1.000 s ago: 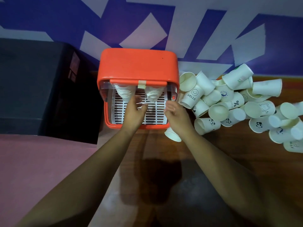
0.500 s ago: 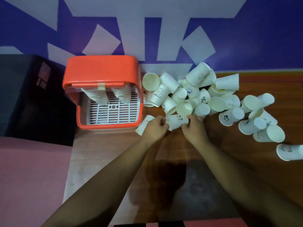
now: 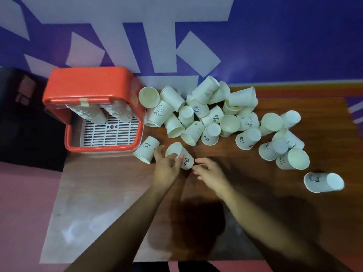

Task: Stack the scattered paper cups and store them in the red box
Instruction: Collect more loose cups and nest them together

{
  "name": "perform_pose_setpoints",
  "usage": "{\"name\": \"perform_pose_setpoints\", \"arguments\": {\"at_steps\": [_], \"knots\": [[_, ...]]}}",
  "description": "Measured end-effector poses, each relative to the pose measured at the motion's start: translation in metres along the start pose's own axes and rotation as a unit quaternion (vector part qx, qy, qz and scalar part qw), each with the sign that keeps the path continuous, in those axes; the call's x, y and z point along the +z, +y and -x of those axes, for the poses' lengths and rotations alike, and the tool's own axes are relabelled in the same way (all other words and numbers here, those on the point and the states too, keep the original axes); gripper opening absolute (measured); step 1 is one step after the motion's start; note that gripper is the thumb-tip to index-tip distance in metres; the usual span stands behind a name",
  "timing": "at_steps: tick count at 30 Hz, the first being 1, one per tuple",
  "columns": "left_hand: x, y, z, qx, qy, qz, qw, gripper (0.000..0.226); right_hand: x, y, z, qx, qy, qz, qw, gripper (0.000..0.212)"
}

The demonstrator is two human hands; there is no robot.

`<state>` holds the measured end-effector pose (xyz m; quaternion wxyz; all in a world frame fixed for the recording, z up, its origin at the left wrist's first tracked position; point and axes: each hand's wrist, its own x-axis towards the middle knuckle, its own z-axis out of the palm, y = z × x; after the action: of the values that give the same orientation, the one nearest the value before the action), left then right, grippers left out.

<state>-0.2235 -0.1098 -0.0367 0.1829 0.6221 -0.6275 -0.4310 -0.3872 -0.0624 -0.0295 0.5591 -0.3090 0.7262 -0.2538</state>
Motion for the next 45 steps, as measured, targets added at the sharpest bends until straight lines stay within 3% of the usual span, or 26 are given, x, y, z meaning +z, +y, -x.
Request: {"name": "perform_pose_setpoints", "arguments": {"at_steps": [5,8,12,18,21,25,27,31,38,45], "knots": [[0.006,-0.010,0.013,0.040,-0.020,-0.024,0.999,0.025,-0.007,-0.002,0.001,-0.006,-0.035,0.027,0.999,0.040],[0.007,-0.019,0.022,0.041,-0.006,0.007,0.999,0.056,0.000,-0.001,0.008,-0.010,-0.073,0.002,0.997,0.051],[0.011,-0.028,0.027,0.052,0.005,-0.004,0.999,0.076,0.003,0.008,0.011,-0.010,-0.092,-0.010,0.996,0.070],[-0.005,-0.033,0.036,0.069,-0.070,-0.095,0.991,0.106,-0.012,0.016,0.004,-0.023,-0.070,0.020,0.997,0.055],[-0.036,-0.034,0.032,0.074,-0.077,-0.082,0.991,0.090,-0.035,-0.002,-0.008,-0.083,0.021,0.082,0.993,0.037],[-0.069,-0.035,0.011,0.021,0.086,-0.122,0.989,0.068,-0.058,-0.033,-0.028,-0.179,0.153,0.203,0.950,0.039],[-0.075,-0.038,0.000,0.008,0.147,-0.150,0.978,0.064,-0.060,-0.041,-0.040,-0.206,0.178,0.286,0.919,0.045],[-0.076,-0.043,-0.019,-0.073,0.112,-0.165,0.977,0.065,-0.057,-0.041,-0.057,-0.193,0.158,0.417,0.874,0.039],[-0.065,-0.054,-0.030,-0.103,0.066,-0.193,0.973,0.065,-0.056,-0.037,-0.051,-0.198,0.218,0.466,0.834,0.007],[-0.069,-0.052,-0.022,-0.087,0.020,-0.115,0.989,0.061,-0.063,-0.025,-0.035,-0.221,0.166,0.427,0.861,0.010]]}}
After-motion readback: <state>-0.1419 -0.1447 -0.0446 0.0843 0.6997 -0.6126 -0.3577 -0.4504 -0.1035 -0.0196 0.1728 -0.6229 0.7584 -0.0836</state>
